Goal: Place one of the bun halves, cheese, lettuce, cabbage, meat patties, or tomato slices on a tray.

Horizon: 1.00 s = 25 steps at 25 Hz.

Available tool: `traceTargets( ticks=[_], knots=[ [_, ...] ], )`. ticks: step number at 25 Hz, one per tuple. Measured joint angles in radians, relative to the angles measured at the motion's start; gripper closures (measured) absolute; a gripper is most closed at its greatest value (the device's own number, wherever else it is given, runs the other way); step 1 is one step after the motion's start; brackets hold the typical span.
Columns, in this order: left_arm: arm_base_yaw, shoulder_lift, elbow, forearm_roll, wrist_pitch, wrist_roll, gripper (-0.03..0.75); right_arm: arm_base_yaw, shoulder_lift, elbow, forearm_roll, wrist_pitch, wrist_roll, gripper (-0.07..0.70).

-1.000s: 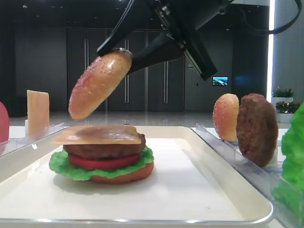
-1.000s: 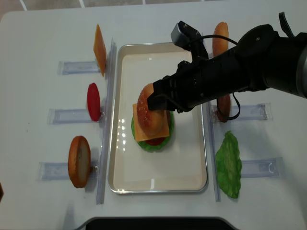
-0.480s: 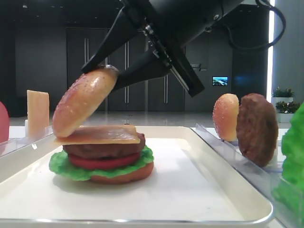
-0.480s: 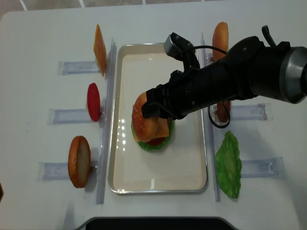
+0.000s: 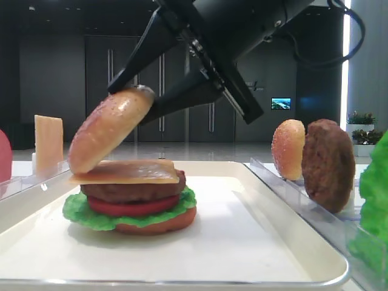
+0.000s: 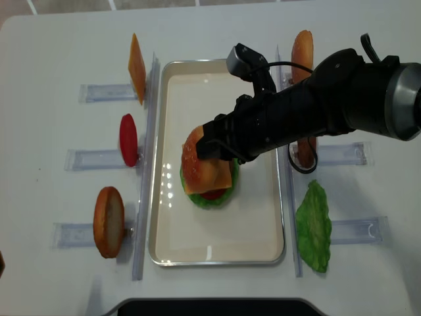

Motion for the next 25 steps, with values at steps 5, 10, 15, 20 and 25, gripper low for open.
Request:
traceTargets(
  ticks=[5, 10, 15, 20, 25],
  knots=[
    [0.0, 0.0, 0.0, 0.0, 0.0, 0.0, 0.722, -0.068, 0.0, -0.007, -0.087, -0.005, 0.004, 0.205],
    [0.0, 0.0, 0.0, 0.0, 0.0, 0.0, 0.722, -0.119, 0.0, -0.135, -0.437, 0.063, 0.279, 0.183],
    [0.0, 0.0, 0.0, 0.0, 0.0, 0.0, 0.722, -0.086, 0.0, -0.39, -1.057, 0.247, 0.802, 0.182],
    [0.0, 0.0, 0.0, 0.0, 0.0, 0.0, 0.722, -0.055, 0.001, -0.513, -1.411, 0.354, 1.035, 0.182],
    [0.0, 0.0, 0.0, 0.0, 0.0, 0.0, 0.722, -0.228, 0.032, -0.568, -1.45, 0.41, 1.025, 0.183]
  ],
)
